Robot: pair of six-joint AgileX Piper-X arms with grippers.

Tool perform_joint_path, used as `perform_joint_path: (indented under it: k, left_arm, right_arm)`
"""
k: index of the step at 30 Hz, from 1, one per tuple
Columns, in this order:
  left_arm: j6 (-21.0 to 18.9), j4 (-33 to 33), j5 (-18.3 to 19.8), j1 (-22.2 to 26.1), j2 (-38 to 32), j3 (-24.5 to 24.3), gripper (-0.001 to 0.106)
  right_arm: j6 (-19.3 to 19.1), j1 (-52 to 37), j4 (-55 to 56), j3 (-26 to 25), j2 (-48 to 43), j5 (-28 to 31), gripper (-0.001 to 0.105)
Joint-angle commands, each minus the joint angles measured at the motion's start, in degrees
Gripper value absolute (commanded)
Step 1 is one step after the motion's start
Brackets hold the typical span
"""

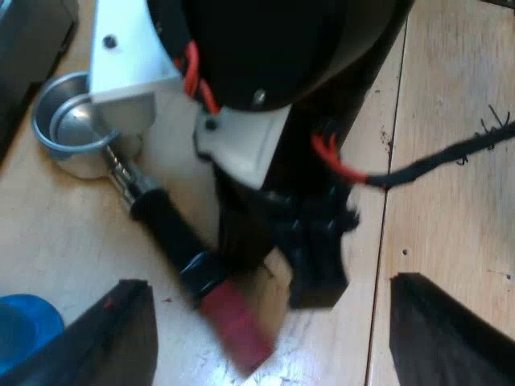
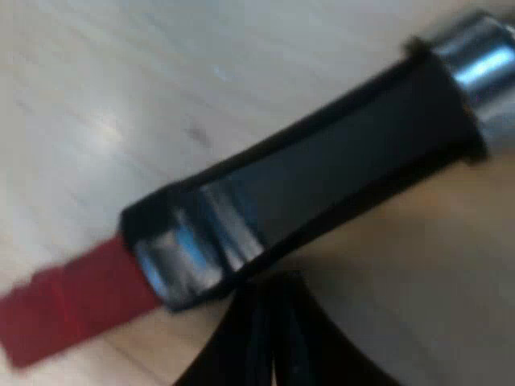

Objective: Put the handle in the coffee machine

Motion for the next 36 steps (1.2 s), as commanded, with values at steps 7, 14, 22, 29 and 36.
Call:
perform_joint_path:
  k: [7, 14, 22, 29, 36]
  left_arm:
    - [-0.49, 0.87, -0.32, 0.07, -0.92, -0.14, 0.063]
    - [-0.49, 1.04, -0.32, 0.07, -0.92, -0.14, 0.063]
    - [-1.01, 1.04, -0.50, 1.86, -1.02, -0.14, 0.063]
    - [-3.48, 1.17, -0.82, 4.51, -4.04, -0.14, 0.063]
    - [-3.48, 5.15, -0.82, 7.45, -8.86, -0.64, 0.063]
  right_arm:
    - [0.40, 0.22, -13.27, -0.36, 0.06, 7.18, 0.000]
    - [0.40, 0.22, -8.44, -0.36, -0.72, 3.08, 0.000]
    - [-2.67, 0.22, 6.83, -2.96, -9.24, 6.38, 0.000]
    - [-3.29, 0.03, 20.16, -7.24, -16.34, 8.86, 0.036]
    - [-5.93, 0.03, 29.91, -11.41, -20.56, 9.44, 0.074]
